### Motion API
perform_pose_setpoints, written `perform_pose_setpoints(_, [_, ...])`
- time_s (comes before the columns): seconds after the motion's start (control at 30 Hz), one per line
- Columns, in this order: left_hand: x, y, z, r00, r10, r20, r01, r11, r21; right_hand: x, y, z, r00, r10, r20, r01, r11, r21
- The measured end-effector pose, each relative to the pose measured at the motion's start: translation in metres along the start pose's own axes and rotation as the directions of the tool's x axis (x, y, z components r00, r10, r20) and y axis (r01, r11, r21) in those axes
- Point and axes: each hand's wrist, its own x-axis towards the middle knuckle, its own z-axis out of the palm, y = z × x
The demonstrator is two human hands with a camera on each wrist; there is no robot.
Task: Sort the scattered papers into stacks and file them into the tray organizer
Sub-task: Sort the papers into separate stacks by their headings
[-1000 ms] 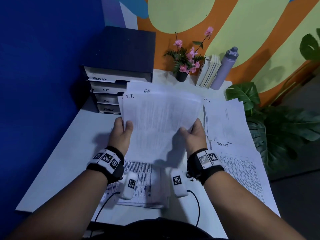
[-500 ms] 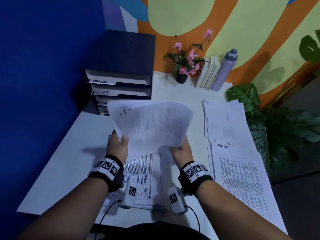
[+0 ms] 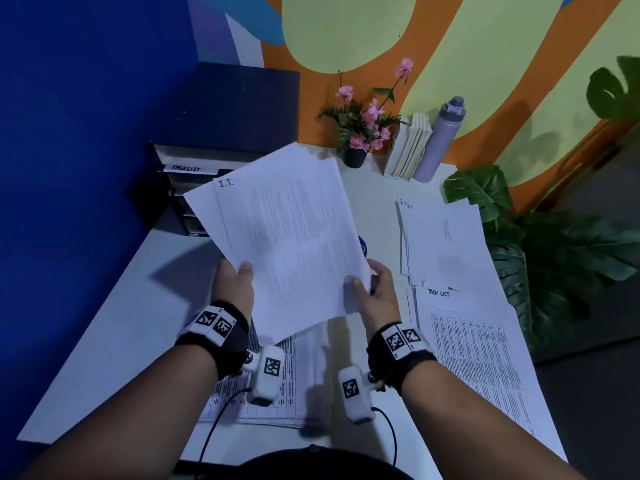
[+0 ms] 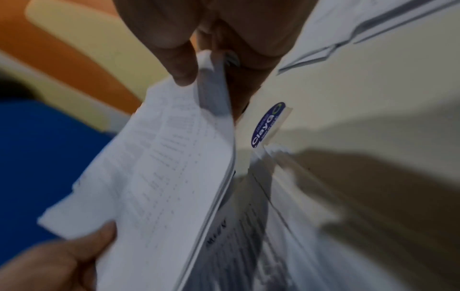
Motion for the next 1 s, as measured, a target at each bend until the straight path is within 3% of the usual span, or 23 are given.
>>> perform_pose_setpoints(0.07, [0.001, 0.004, 0.005, 1.000, -0.019, -0.013, 0.018, 0.999, -0.044, 0.005, -0.002, -0.003, 0.992, 0.125, -0.020, -0.120, 0.979, 0.165])
perform_pose_setpoints(0.17, [0.004, 0.005, 0.011, 0.999, -0.038, 0.009, 0.038, 0.994, -0.099, 0.005, -0.001, -0.005, 0.958, 0.269, 0.100, -0.287, 0.877, 0.387])
perform_pose_setpoints(0.23, [0.002, 0.003, 0.015, 0.998, -0.037, 0.056, 0.045, 0.990, -0.137, 0.003, -0.001, -0.002, 0.955, 0.255, 0.150, -0.294, 0.870, 0.397])
perform_pose_setpoints(0.4, [-0.008, 0.001, 0.025, 0.996, 0.016, 0.090, -0.007, 0.995, -0.098, 0.011, -0.011, -0.003, 0.986, 0.154, 0.068, -0.168, 0.935, 0.313])
perform_pose_setpoints(0.47, [-0.007, 0.001, 0.028, 0.997, -0.012, 0.072, 0.018, 0.995, -0.094, 0.018, -0.007, -0.007, 0.976, 0.207, 0.065, -0.214, 0.879, 0.425])
perform_pose_setpoints(0.53, [-0.007, 0.000, 0.033, 0.996, -0.044, 0.084, 0.054, 0.991, -0.120, 0.018, -0.004, -0.008, 0.956, 0.259, 0.140, -0.294, 0.822, 0.488])
perform_pose_setpoints(0.6, [-0.009, -0.003, 0.040, 0.989, -0.055, 0.134, 0.074, 0.986, -0.146, 0.013, -0.006, -0.007, 0.945, 0.261, 0.198, -0.318, 0.878, 0.358])
perform_pose_setpoints(0.67, [-0.013, -0.005, 0.045, 0.974, -0.055, 0.220, 0.081, 0.990, -0.112, 0.016, -0.003, -0.010, 0.960, 0.239, 0.145, -0.267, 0.936, 0.229])
perform_pose_setpoints(0.77, [-0.016, -0.009, 0.048, 0.959, -0.064, 0.275, 0.044, 0.996, 0.078, 0.039, -0.003, -0.028, 0.969, 0.242, -0.059, -0.224, 0.951, 0.212])
perform_pose_setpoints(0.9, [-0.012, -0.024, 0.040, 0.961, -0.093, 0.262, -0.025, 0.908, 0.417, 0.078, 0.001, -0.079, 0.917, 0.262, -0.301, -0.255, 0.965, 0.064])
perform_pose_setpoints(1.0, [-0.006, -0.043, 0.030, 0.964, -0.123, 0.235, -0.041, 0.807, 0.589, 0.105, 0.013, -0.120, 0.865, 0.309, -0.394, -0.294, 0.951, 0.100])
